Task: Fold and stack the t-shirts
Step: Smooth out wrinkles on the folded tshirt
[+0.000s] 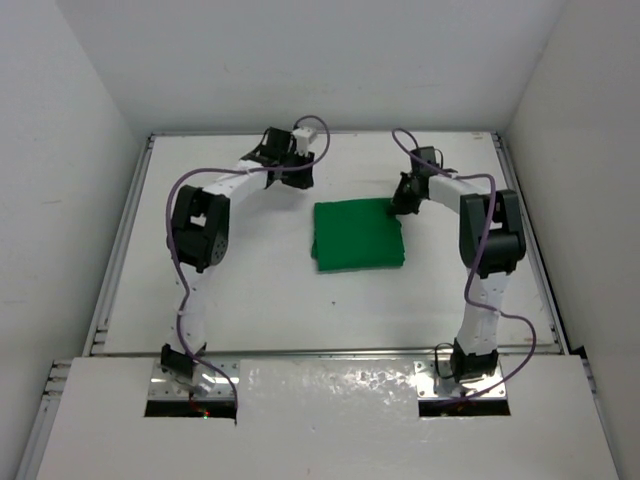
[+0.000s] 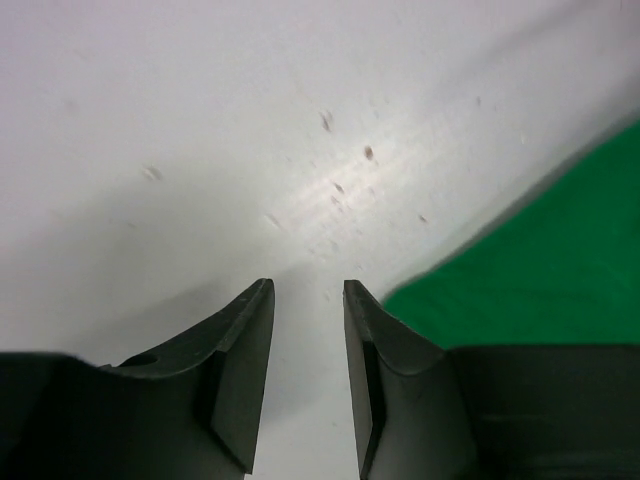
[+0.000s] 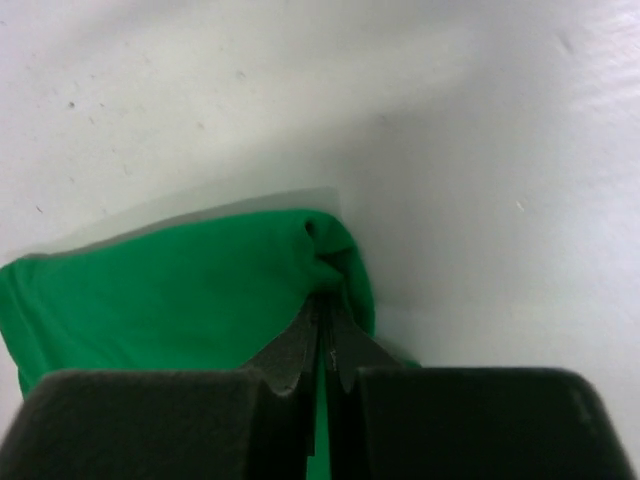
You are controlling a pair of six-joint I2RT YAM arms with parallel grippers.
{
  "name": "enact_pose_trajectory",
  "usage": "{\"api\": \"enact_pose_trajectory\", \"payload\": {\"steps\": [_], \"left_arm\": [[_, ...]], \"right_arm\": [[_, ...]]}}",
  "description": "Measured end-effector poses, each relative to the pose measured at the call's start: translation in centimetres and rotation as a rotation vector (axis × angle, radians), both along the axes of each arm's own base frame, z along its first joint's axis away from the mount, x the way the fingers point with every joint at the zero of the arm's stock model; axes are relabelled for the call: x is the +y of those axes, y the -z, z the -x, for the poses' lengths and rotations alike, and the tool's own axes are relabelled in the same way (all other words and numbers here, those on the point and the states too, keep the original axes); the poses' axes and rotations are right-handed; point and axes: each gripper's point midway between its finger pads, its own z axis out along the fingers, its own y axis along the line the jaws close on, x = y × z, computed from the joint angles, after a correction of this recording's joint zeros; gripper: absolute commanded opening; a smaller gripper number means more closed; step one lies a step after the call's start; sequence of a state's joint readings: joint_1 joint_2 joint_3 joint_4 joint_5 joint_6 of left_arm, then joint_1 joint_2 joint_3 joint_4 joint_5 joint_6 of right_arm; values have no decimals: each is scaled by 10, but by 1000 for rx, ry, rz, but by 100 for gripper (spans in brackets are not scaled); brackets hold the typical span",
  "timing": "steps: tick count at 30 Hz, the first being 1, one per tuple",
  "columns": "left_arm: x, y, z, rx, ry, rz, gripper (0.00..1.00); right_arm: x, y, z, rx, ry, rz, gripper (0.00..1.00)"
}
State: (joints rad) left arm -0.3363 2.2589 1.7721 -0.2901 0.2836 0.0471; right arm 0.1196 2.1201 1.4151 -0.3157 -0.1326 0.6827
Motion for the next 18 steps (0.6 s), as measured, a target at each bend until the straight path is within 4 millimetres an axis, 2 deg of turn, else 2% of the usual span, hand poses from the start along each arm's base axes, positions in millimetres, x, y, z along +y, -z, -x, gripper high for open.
{"api": "enact_pose_trajectory", "payload": {"steps": [2,3,5,7,10,12,13,17,18], "left_arm": [[5,-17,-15,-52,-12,-7,32],[7,-27,-21,-77,-16,-9,33],[9,-42,-31,-117,-21,-7,35],[13,-48,-35,-133,-28,-9,37],[17,-47,-32,-123,-25,-27,38],[23,-45,-29,-106,-26,-40,39],[26,-47,-27,-100,-26,-46,39],[42,-64,-21,-102,-38,-53,41],[55,-76,-21,-112,-55,-55,41]], "right_arm": [[-4,-4,4,4,11,8,10],[-7,-9,2,-3,16,14,17],[-11,-21,-6,-20,14,26,22],[-17,-39,-20,-58,6,41,30],[-32,-72,-37,-135,5,59,39],[-54,-95,-33,-160,30,71,46],[-68,-109,-31,-183,49,78,53],[-141,-159,-7,-251,166,114,62],[-162,-166,3,-259,203,124,64]]}}
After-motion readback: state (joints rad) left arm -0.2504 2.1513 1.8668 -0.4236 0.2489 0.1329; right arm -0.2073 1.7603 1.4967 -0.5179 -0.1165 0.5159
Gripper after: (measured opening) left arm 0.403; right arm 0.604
